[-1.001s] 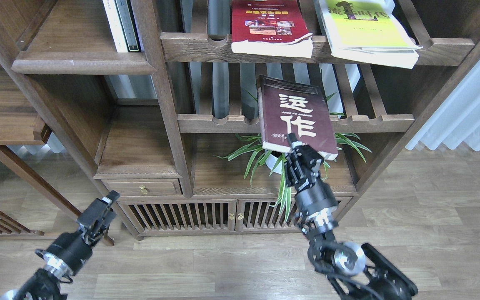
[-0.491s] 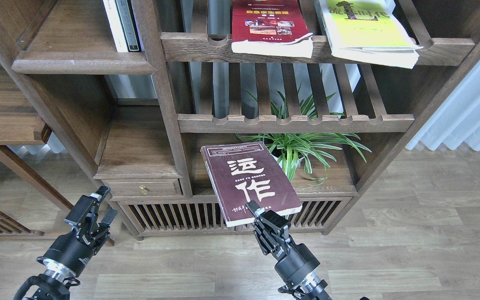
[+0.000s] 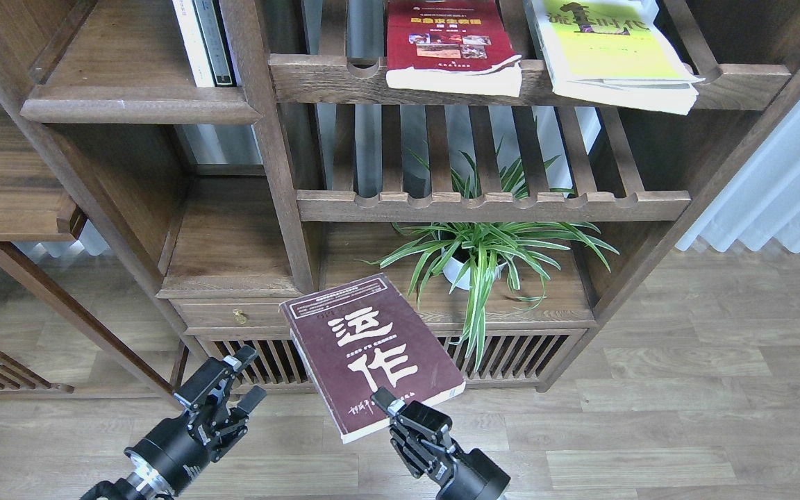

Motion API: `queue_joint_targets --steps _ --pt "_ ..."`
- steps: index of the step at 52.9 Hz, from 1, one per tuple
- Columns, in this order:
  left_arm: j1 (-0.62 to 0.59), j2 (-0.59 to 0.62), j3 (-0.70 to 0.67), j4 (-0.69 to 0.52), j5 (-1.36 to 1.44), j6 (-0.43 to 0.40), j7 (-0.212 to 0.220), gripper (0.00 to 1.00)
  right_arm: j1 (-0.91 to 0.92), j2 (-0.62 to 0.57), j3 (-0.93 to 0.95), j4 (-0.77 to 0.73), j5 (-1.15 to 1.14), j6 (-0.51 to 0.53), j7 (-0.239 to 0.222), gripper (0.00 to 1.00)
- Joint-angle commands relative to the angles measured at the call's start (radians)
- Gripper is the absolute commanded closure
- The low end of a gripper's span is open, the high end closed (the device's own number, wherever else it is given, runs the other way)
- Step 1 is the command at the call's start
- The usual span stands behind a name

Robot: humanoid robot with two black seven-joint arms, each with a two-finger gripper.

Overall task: Organize books on shelf
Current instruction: 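Pull the maroon book off the shelf and down toward the robot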

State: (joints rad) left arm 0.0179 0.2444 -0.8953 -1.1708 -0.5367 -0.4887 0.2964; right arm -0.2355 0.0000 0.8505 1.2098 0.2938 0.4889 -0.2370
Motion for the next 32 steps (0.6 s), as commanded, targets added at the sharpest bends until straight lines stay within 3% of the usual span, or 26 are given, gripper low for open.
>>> queue_joint_targets --steps 1,32 --pt "0.005 -0.008 0.003 0.000 0.000 0.000 0.000 0.00 -0.007 0.000 -0.016 -0.001 -0.019 0.000 -0.002 0.93" --pt "-0.041 -0.023 0.153 0.048 0.011 0.000 0.003 0.04 -0.048 0.000 -0.054 -0.012 -0.097 0.000 -0.002 0.92"
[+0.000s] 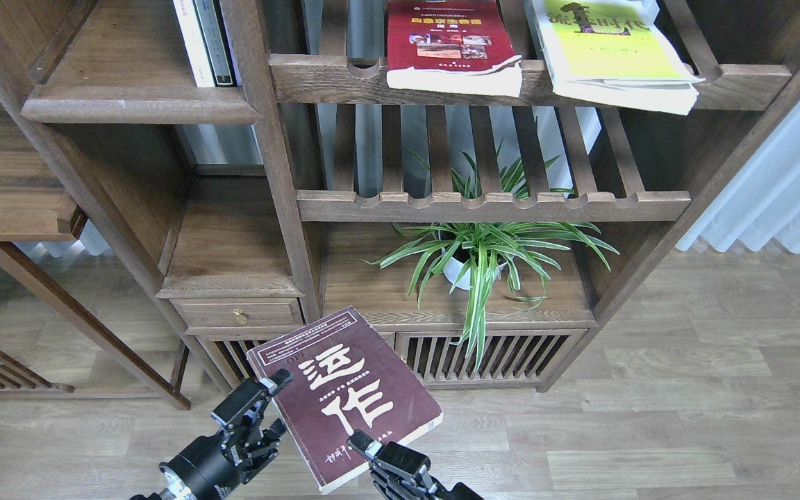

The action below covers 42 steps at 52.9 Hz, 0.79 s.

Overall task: Organize books on shelf
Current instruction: 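Pull the maroon book off the shelf and down toward the robot, then take the maroon book into the left gripper from the right gripper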

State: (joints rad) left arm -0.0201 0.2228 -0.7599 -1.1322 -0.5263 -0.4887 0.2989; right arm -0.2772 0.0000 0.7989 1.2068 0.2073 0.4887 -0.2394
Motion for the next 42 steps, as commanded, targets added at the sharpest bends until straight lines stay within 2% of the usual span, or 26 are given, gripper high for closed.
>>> queue_joint_targets --steps 1,11,18,22,42 --pt "-0.004 -0.002 0.027 0.011 0.000 0.000 0.000 0.04 -0.008 0.000 -0.003 -0.012 -0.011 0.000 0.000 0.92" --pt "-0.017 0.007 0.108 0.009 0.002 0.000 -0.001 0.05 -0.014 0.000 -0.012 -0.024 -0.031 0.000 0.000 0.90" --pt "-0.015 0.012 0.114 0.009 0.000 0.000 -0.004 0.16 -0.016 0.000 -0.014 -0.035 -0.037 0.000 0.000 0.90" --pt "-0.015 0.013 0.114 0.011 0.000 0.000 -0.004 0.19 -0.017 0.000 -0.014 -0.035 -0.039 0.000 0.000 0.90" --pt "-0.086 0.092 0.113 0.054 -0.060 0.000 -0.003 0.18 -0.037 0.000 -0.015 -0.035 -0.045 0.000 -0.012 0.90"
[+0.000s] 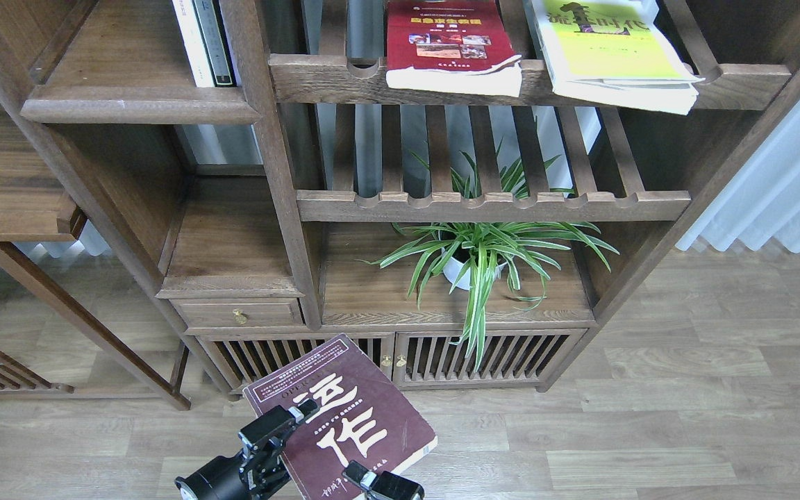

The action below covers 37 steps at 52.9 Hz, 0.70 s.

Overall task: Organize books on shelf
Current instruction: 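Take the maroon book into the left gripper from the right gripper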

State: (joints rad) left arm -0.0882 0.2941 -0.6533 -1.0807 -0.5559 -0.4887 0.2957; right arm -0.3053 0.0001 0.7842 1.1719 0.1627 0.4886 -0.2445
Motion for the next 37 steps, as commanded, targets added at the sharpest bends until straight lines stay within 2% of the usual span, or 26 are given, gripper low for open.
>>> queue_joint_targets --steps 1,9,20,30,34,35,37 --pt "-0.024 0.020 0.007 0.002 -0.035 0.000 0.000 0.18 -0.011 0.000 0.000 0.000 0.000 0.000 -0.007 0.90" --pt "-0.028 0.023 0.011 0.002 -0.041 0.000 0.000 0.22 -0.017 0.000 -0.006 0.000 0.000 0.000 -0.009 0.90" --pt "-0.030 0.028 0.073 0.001 -0.041 0.000 0.000 0.37 -0.018 0.000 -0.010 0.000 -0.002 0.000 -0.009 0.90" --pt "-0.031 0.028 0.092 -0.001 -0.041 0.000 0.002 0.61 -0.018 0.000 -0.010 0.002 -0.002 0.000 -0.009 0.90" --pt "-0.031 0.027 0.090 -0.002 -0.042 0.000 0.000 0.84 -0.018 0.000 -0.010 0.002 -0.002 0.000 -0.009 0.90" --pt "-0.030 0.028 0.086 -0.002 -0.042 0.000 -0.001 0.95 -0.018 0.000 -0.010 0.000 -0.002 0.000 -0.009 0.90" --pt "-0.031 0.028 0.083 -0.002 -0.042 0.000 -0.001 0.96 -0.018 0.000 -0.010 0.000 -0.002 0.000 -0.009 0.90"
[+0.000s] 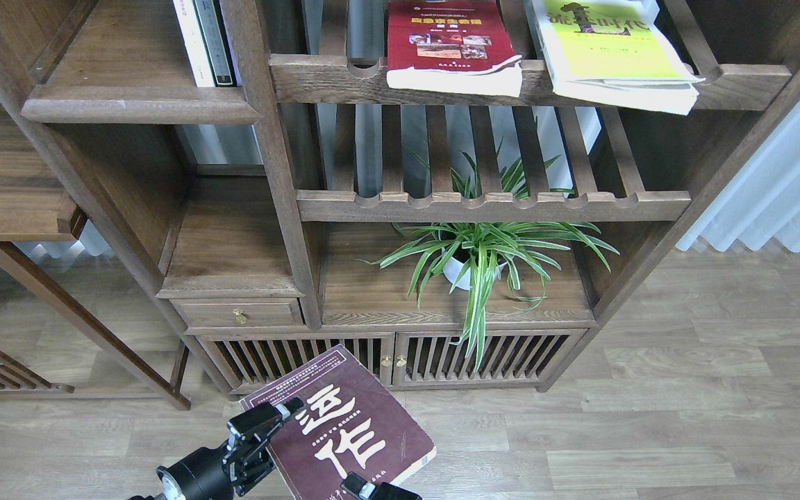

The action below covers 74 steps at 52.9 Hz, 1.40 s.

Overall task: Organize books on shelf
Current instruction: 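Take the maroon book into the left gripper from the right gripper, then lift the maroon book with the left gripper up toward the top shelf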

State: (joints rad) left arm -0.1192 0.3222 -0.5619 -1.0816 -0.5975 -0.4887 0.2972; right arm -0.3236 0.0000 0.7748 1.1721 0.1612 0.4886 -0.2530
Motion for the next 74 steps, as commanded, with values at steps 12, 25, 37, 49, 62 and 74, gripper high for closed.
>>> queue_joint_targets --steps 12,25,37,49,62,74 --pt "-0.005 0.057 -0.012 -0.011 0.002 0.000 -0.001 0.96 0.000 0.000 0.000 -0.002 -0.009 0.000 0.003 0.86" --pt "-0.008 0.101 -0.012 -0.015 0.007 0.000 -0.001 0.97 0.000 0.000 0.009 -0.014 -0.077 0.000 0.005 0.08" --pt "-0.008 0.110 -0.038 -0.020 0.030 0.000 -0.003 0.98 0.000 0.000 0.024 -0.014 -0.075 0.000 0.014 0.01" --pt "0.000 0.173 -0.127 -0.037 0.146 0.000 0.000 0.98 0.000 0.000 0.089 -0.009 -0.080 0.000 0.012 0.01" --pt "0.075 0.244 -0.369 -0.038 0.404 0.000 0.003 0.97 0.001 0.000 0.096 -0.005 -0.081 0.000 0.011 0.01" --pt "0.124 0.178 -0.682 -0.086 0.866 0.000 0.010 0.97 0.001 0.000 0.098 0.001 -0.083 0.000 0.009 0.01"
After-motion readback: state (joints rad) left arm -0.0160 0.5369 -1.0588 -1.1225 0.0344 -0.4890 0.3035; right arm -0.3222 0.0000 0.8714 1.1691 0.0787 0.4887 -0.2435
